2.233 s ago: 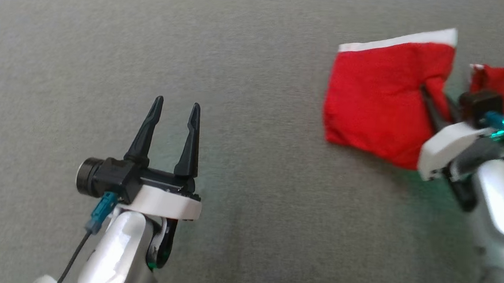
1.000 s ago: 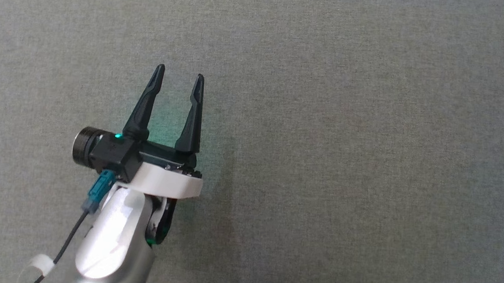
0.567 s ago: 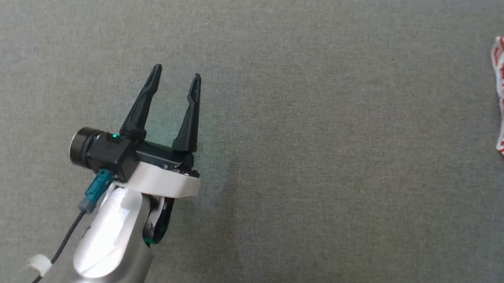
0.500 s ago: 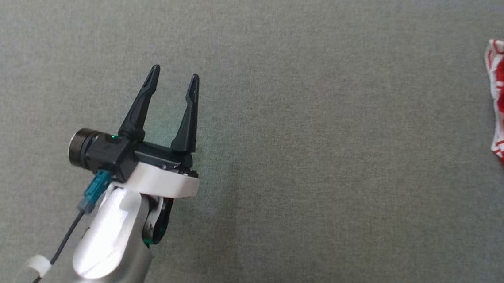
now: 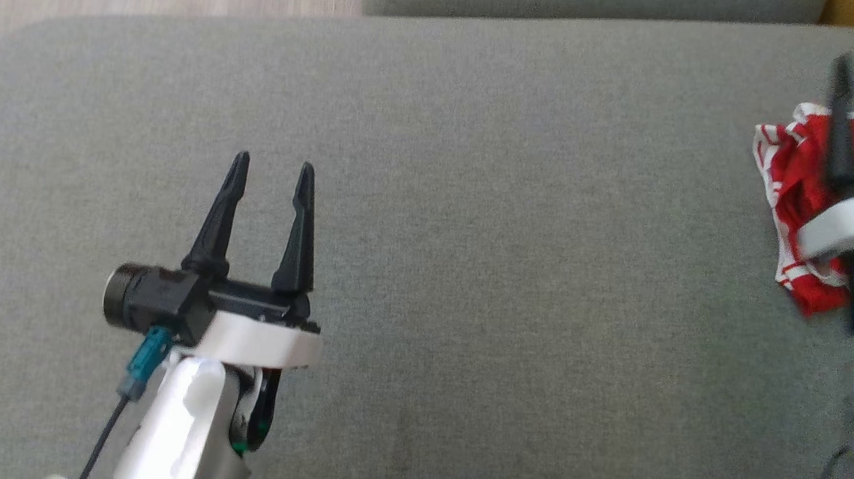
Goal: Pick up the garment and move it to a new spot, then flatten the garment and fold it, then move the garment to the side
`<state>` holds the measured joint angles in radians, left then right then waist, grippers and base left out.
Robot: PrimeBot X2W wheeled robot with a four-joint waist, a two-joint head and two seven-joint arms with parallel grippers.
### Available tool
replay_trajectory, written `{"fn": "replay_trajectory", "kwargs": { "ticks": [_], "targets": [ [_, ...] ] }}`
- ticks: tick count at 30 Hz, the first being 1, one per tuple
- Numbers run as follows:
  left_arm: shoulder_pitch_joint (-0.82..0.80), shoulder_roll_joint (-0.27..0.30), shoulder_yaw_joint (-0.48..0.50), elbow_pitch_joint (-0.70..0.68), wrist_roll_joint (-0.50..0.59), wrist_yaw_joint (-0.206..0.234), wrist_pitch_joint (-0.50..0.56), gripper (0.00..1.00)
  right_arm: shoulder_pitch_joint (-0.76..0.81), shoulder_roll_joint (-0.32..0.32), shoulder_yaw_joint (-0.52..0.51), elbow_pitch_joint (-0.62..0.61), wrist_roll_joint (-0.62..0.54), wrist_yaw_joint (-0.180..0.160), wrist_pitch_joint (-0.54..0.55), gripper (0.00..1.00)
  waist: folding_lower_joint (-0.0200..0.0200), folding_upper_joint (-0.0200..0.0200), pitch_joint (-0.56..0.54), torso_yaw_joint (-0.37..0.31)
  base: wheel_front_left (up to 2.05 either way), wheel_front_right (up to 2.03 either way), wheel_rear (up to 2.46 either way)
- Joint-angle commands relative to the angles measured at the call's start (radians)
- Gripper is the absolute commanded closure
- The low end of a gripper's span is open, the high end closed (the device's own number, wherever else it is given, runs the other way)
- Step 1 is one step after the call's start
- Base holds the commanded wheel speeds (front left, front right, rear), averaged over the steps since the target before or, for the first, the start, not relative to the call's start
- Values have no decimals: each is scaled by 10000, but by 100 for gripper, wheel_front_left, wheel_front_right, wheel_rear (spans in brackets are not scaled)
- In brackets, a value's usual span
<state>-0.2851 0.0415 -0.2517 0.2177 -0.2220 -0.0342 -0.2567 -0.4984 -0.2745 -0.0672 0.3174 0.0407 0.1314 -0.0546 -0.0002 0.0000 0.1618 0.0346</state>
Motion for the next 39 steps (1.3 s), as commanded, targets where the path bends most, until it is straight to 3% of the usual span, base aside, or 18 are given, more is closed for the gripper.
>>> {"fn": "replay_trajectory", "kwargs": {
  "ticks": [1, 6, 11, 20, 35, 39],
  "targets": [
    [-11, 87, 419, -361, -17, 19, -51, 0, 265, 413, 119, -660, 271, -7, -137, 0, 2, 0, -300, 9, 0, 0, 0],
    [375, 87, 429, -430, 182, -104, -51, 0, 1210, 1671, 94, -1298, 792, -7, -645, 0, 2, 0, -634, 51, 0, 0, 0],
    [911, 87, 485, -506, 112, -34, -51, 0, 2566, 2173, 153, -1288, 1303, -7, -1395, 0, 2, 0, -1039, 111, 0, 0, 0],
    [1778, 87, 490, -122, -1, 43, -51, 0, 4561, 2239, 576, -672, 1957, -7, -2043, 0, 2, 0, -1613, 80, 0, 0, 0],
    [2163, 87, 853, -164, -384, 238, -51, 0, 5093, 2242, 646, -1335, 2043, -7, -2071, 0, 2, 0, -1791, -2, 0, 0, 0],
    [2201, 87, 980, -219, -580, 470, -51, 0, 5091, 2242, 669, -1377, 1936, -7, -2071, 0, 2, 0, -1796, -22, 0, 0, 0]
  ]
}}
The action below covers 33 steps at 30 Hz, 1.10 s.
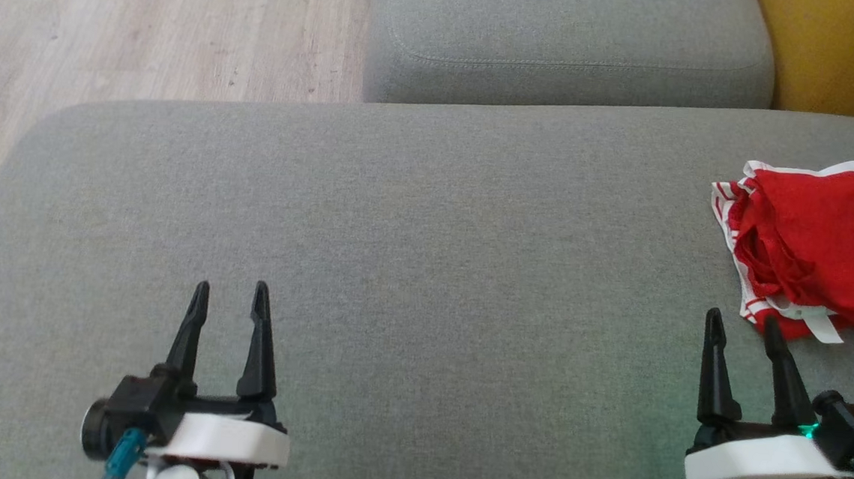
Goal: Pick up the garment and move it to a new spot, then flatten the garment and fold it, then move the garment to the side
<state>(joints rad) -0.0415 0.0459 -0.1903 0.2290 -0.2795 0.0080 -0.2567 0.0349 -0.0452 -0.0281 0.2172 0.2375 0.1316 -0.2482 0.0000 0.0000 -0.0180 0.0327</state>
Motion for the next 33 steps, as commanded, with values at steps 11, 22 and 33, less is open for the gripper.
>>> {"fn": "replay_trajectory", "kwargs": {
  "ticks": [11, 22, 33],
  "targets": [
    [-149, 43, 477, -132, -645, -113, -51, 0, -199, -51, 367, -349, -115, -9, -135, 0, 0, 0, -52, -39, 0, 0, 0],
    [111, -6, 35, 507, -659, -80, 1, 100, 1, 4, 206, 38, -95, 0, 4, 100, 0, 0, -53, -104, 0, 0, 0],
    [178, -6, 215, 877, -1518, -168, 257, 100, -7, -14, 171, 452, 872, -2, 237, 100, 0, 0, -36, -121, 0, 0, 0]
  ]
}}
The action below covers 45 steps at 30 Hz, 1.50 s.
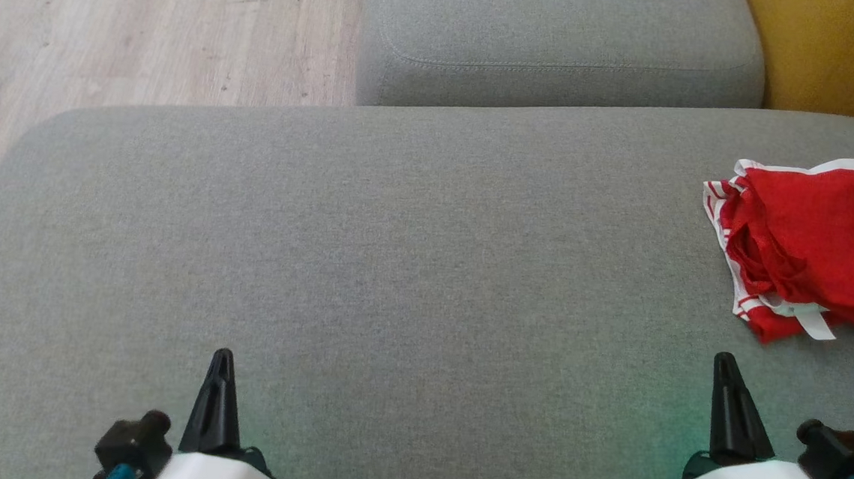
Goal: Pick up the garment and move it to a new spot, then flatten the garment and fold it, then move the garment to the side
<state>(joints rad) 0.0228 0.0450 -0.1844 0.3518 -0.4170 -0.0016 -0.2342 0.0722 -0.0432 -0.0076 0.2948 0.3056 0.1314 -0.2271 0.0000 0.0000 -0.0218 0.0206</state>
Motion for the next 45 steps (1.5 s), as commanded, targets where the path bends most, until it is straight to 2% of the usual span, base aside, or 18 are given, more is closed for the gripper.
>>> {"fn": "replay_trajectory", "kwargs": {
  "ticks": [1, 45],
  "targets": [
    [-471, 4, 180, -356, -244, -82, 62, 100, -394, -37, -39, -326, 305, -1, 52, 100, 0, 0, 4, -1, 0, 0, 0],
    [-781, 22, 1221, -621, -4585, -532, 1330, 100, -912, -118, -327, -392, 5115, -3, 1224, 100, 0, 0, 95, -78, 0, 0, 0]
  ]
}}
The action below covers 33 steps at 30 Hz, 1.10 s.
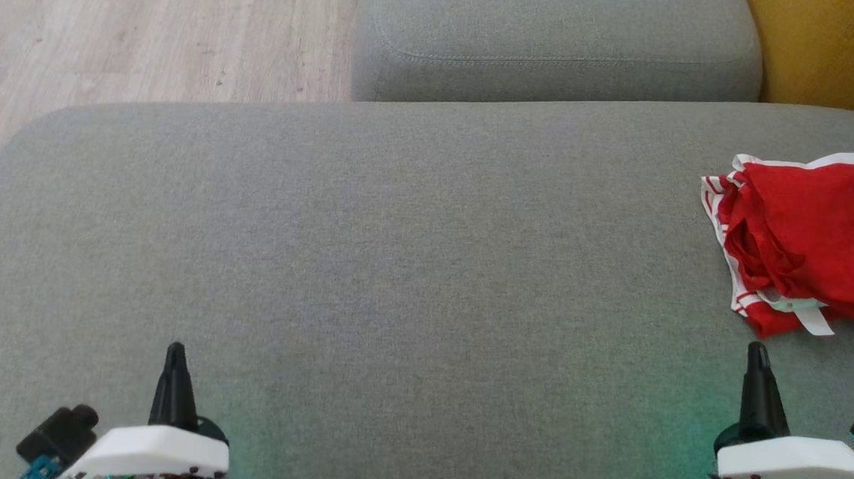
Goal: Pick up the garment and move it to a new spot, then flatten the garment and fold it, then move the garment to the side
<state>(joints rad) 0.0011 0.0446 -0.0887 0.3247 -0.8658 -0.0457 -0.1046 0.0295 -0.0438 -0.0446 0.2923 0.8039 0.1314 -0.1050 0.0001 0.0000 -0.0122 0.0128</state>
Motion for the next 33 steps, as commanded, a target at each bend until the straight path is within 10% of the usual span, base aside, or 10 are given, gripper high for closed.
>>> {"fn": "replay_trajectory", "kwargs": {
  "ticks": [1, 33],
  "targets": [
    [-571, 26, 288, -356, -198, -101, 63, 100, -496, -113, 36, -369, 243, -3, 31, 100, 0, 0, 1, -1, 0, 0, 0],
    [-811, 40, 1088, -557, -3531, -446, 1037, 100, -895, -134, -242, -421, 3888, -5, 976, 100, 0, 0, 71, -59, 0, 0, 0]
  ]
}}
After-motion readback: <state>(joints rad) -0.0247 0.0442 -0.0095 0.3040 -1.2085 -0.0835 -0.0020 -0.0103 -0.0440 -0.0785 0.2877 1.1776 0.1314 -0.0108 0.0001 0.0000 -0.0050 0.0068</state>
